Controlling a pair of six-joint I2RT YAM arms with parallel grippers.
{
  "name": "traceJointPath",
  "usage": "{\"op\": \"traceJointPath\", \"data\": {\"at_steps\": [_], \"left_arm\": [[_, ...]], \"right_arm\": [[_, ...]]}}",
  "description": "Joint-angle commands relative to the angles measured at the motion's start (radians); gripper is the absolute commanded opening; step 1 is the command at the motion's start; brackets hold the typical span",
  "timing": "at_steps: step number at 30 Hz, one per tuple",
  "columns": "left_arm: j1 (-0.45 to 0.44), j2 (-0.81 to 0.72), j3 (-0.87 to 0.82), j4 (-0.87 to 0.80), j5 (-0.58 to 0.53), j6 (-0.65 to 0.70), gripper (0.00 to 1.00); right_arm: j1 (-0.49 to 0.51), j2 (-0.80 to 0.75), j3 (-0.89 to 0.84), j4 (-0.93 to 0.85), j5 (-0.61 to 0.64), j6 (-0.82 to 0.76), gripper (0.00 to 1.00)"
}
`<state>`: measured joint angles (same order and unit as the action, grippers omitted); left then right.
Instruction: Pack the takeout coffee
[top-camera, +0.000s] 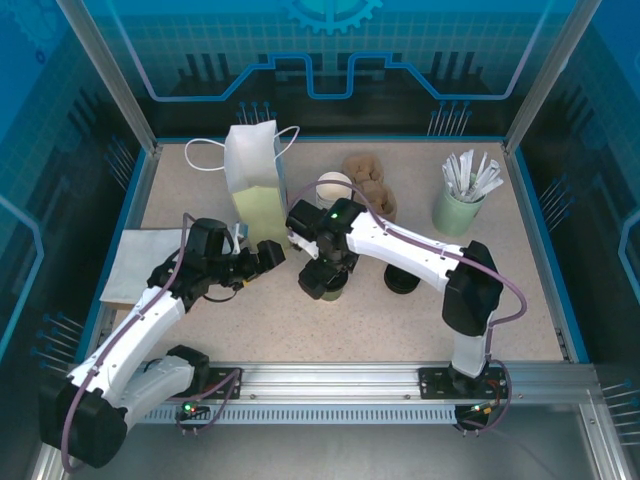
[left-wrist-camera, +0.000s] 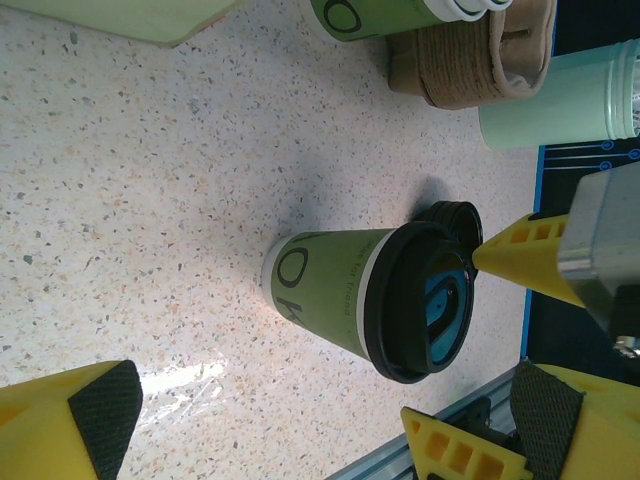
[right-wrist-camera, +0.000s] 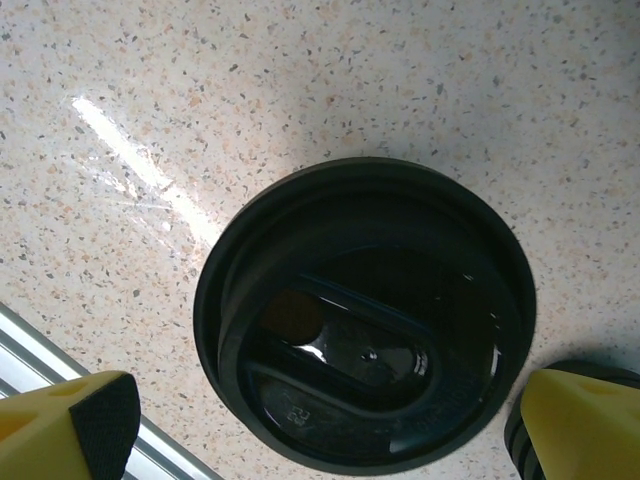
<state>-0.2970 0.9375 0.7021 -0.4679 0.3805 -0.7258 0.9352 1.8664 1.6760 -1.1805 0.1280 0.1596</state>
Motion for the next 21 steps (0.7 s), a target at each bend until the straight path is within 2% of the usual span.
{"op": "traceJointPath", "data": {"at_steps": [1, 16, 21], "left_arm": [[0.011, -0.014, -0.003, -0.025, -0.007, 0.026, 0.99], [0.013, 0.006, 0.012, -0.023, -0.002, 0.031, 0.99], [0.013, 0.017, 0.018, -0.023, -0.002, 0.033, 0.99]], "right_arm": [[-0.003, 0.028, 0.016, -0.003, -0.034, -0.016, 1.00], [-0.006, 0.074, 0.008, 0.002, -0.015, -0.025, 1.00], [-0.003, 0.037, 0.015, 0.003, -0.010, -0.022, 1.00]]}}
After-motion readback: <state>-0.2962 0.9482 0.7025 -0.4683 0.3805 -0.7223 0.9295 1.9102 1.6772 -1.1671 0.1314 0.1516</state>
